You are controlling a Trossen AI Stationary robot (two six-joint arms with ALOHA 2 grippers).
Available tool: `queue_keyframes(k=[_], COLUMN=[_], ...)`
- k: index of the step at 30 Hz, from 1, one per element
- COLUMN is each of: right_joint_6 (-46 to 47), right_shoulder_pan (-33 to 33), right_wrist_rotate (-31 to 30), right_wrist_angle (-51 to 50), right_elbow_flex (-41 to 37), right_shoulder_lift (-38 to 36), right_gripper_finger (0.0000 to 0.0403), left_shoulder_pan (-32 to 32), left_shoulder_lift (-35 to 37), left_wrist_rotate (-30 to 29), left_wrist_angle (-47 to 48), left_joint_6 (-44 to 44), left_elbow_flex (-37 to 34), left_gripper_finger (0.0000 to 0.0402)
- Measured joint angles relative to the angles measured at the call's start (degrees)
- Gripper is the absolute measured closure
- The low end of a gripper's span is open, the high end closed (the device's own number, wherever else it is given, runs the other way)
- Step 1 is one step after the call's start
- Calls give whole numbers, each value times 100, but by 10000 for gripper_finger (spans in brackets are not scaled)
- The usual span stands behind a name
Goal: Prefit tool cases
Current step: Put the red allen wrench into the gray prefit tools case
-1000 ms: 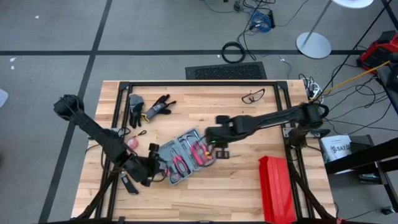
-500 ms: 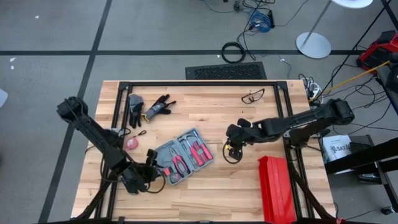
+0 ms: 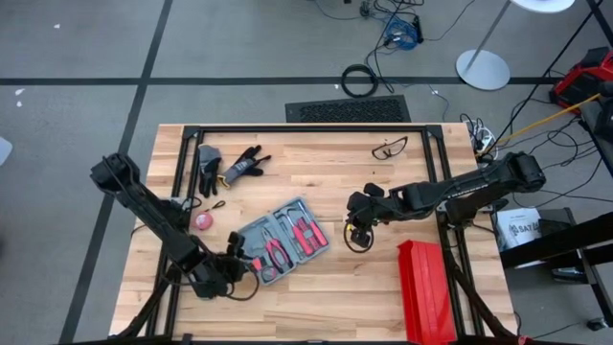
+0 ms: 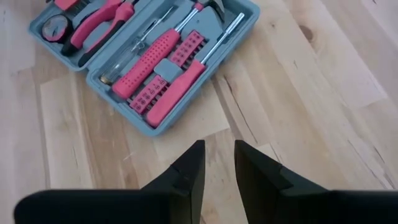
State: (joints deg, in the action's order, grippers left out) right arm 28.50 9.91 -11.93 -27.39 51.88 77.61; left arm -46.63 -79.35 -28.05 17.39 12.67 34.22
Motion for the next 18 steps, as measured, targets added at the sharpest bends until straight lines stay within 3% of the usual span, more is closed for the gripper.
queue_keyframes(k=[13, 18], right_joint_6=[-21, 24], right_shoulder_pan=[0, 0], right_wrist_rotate=[-6, -6], right_wrist_angle=[20, 22], right_elbow_flex=[0, 0], right_shoulder_lift=[4, 6], right_gripper_finger=[323, 323], left_shoulder_pan=[0, -2], left_shoulder_lift=[-394, -394], left_wrist_rotate=[-212, -212], left_wrist_angle=[-449, -679], left_joint_6=[-120, -149], left_elbow_flex=[0, 0], left_gripper_finger=[224, 246])
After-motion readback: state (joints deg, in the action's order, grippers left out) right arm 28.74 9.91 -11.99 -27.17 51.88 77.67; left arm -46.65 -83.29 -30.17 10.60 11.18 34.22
